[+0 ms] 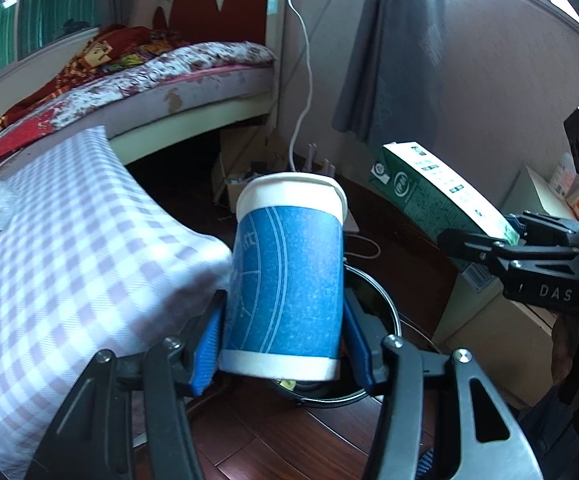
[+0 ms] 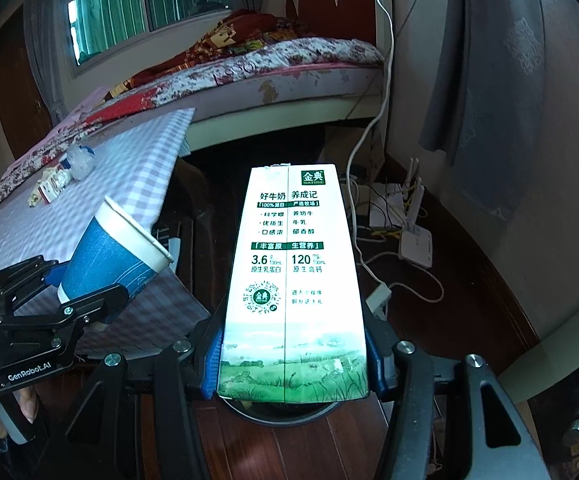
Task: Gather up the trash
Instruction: 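Carry the blue cup and milk carton with both tools over the black bin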
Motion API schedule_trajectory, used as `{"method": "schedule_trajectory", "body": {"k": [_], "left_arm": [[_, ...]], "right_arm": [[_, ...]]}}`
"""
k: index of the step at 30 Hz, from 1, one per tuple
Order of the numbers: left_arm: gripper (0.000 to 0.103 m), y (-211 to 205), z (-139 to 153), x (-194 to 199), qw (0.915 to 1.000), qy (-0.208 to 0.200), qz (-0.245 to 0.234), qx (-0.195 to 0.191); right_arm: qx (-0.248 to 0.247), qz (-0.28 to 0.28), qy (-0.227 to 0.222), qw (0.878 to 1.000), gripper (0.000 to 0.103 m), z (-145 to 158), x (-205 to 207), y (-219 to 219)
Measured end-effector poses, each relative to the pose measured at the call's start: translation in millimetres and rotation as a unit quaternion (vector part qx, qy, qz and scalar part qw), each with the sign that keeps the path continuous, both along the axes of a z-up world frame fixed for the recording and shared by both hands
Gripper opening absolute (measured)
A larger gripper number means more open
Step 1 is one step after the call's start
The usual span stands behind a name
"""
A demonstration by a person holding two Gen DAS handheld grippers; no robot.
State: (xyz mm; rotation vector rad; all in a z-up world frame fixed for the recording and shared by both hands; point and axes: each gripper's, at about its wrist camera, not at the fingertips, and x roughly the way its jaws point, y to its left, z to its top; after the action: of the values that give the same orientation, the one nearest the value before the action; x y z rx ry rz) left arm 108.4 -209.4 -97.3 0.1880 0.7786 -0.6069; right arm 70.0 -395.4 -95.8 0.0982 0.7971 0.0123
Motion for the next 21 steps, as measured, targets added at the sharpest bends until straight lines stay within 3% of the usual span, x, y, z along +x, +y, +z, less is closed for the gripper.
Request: {"method": "schedule_trajectory", "body": {"k": [10,21], "left_arm": [[0.055,-23,-32,0,0.9988,0.035,-0.027,0.019],[0.055,-29,-73,16,0.9949,0.092,-0.013,0.038]], "right_arm": [[0.000,0.019,0.039,0.999,0.057,-34,1,-16],[-0.027,0.070,0.091,0.993,0.057,-73,19,-12]]}}
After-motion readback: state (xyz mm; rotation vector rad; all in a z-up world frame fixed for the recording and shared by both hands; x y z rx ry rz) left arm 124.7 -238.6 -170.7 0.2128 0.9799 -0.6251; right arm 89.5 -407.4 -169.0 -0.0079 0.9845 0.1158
